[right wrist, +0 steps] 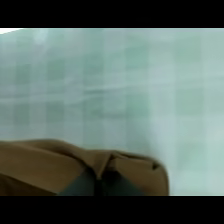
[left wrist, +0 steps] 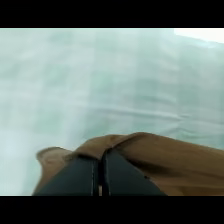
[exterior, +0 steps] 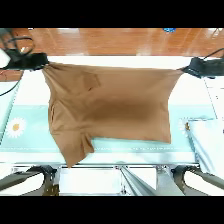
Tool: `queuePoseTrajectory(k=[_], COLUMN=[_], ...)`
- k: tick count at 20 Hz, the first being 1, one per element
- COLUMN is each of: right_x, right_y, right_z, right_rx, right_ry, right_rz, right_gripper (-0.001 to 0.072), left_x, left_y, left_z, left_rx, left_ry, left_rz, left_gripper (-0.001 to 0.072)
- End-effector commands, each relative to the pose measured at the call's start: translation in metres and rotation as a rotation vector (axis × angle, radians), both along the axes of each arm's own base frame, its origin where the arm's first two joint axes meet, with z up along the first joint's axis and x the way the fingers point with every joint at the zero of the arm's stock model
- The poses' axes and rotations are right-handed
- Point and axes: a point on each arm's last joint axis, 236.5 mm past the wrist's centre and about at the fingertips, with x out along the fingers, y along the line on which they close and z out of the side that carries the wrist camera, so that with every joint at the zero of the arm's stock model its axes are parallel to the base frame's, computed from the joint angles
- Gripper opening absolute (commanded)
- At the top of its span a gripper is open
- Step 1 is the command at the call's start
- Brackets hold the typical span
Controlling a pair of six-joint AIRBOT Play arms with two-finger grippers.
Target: Fold the shirts.
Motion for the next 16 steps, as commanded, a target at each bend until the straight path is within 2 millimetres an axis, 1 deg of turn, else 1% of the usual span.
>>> queuePoseTrajectory(k=[1,2,4,5,7,8,10,11,12,13,15,16], right_x=[0.058,0.067,0.071,0.069,0.061,0.053,0.030,0.019,0.009,0.000,-0.016,-0.026], right_y=[-0.003,-0.003,0.000,0.002,0.002,0.002,-0.005,-0.012,-0.019,-0.022,-0.015,-0.010], right_z=[-0.058,-0.067,-0.081,-0.085,-0.087,-0.086,-0.081,-0.081,-0.085,-0.091,-0.110,-0.122], right_rx=[0.089,0.098,0.113,0.117,0.120,0.130,0.122,0.088,0.047,0.023,0.043,0.055], right_ry=[0.046,0.068,0.121,0.138,0.166,0.193,0.251,0.282,0.312,0.344,0.408,0.442], right_rz=[-0.028,-0.023,0.006,0.014,0.031,0.044,0.078,0.092,0.100,0.104,0.116,0.121], right_gripper=[0.0021,0.0021,0.0021,0.0022,0.0021,0.0021,0.0022,0.0022,0.0022,0.0022,0.0022,0.0022], left_x=[0.041,0.043,0.044,0.043,0.038,0.031,0.013,0.004,-0.008,-0.020,-0.040,-0.051], left_y=[-0.005,-0.010,-0.016,-0.016,-0.015,-0.013,-0.006,-0.002,0.003,0.006,0.010,0.008], left_z=[-0.077,-0.090,-0.105,-0.107,-0.101,-0.097,-0.089,-0.087,-0.091,-0.098,-0.122,-0.135], left_rx=[-0.071,-0.087,-0.111,-0.110,-0.086,-0.072,-0.011,0.001,0.003,0.005,-0.005,-0.024], left_ry=[0.171,0.231,0.311,0.330,0.340,0.360,0.403,0.430,0.475,0.524,0.602,0.642], left_rz=[0.066,0.062,0.056,0.053,0.015,-0.007,-0.104,-0.125,-0.136,-0.148,-0.156,-0.162], left_gripper=[0.0018,0.0018,0.0018,0.0018,0.0018,0.0018,0.0018,0.0017,0.0017,0.0017,0.0017,0.0018])
